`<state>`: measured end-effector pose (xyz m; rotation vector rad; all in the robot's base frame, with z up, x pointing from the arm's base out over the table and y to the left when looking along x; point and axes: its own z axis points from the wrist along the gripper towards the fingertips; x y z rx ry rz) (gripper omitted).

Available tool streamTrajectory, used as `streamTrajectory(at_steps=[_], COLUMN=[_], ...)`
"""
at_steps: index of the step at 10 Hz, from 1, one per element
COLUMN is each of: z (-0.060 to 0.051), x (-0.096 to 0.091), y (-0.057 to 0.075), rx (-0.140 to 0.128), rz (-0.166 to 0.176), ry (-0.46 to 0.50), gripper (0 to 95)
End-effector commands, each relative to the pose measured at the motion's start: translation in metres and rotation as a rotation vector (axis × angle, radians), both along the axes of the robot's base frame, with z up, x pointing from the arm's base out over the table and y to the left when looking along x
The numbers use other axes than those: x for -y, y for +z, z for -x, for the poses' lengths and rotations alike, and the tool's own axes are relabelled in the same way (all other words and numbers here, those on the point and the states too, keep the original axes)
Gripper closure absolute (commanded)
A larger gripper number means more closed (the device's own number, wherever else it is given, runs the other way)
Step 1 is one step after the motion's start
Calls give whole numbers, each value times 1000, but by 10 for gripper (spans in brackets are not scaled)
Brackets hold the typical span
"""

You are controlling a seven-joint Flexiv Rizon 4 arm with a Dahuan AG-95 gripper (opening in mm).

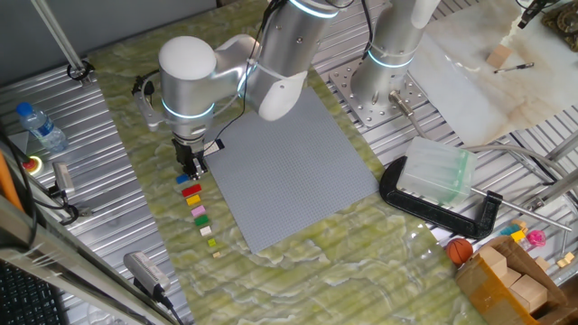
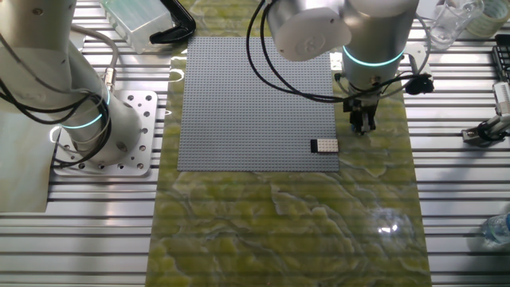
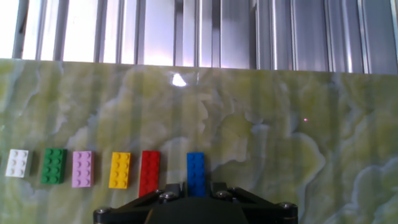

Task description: Build with small Lego blocks

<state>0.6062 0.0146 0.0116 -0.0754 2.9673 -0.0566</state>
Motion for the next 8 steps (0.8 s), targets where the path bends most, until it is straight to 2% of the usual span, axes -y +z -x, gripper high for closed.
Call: streamTrajectory(at_steps=[1, 2, 8], z=[-1, -1, -3], x=[1, 1, 6], y=[0, 0, 5], rx=[-14, -29, -45], rz=[6, 8, 14], ry=[-3, -3, 20], gripper=[950, 950, 950])
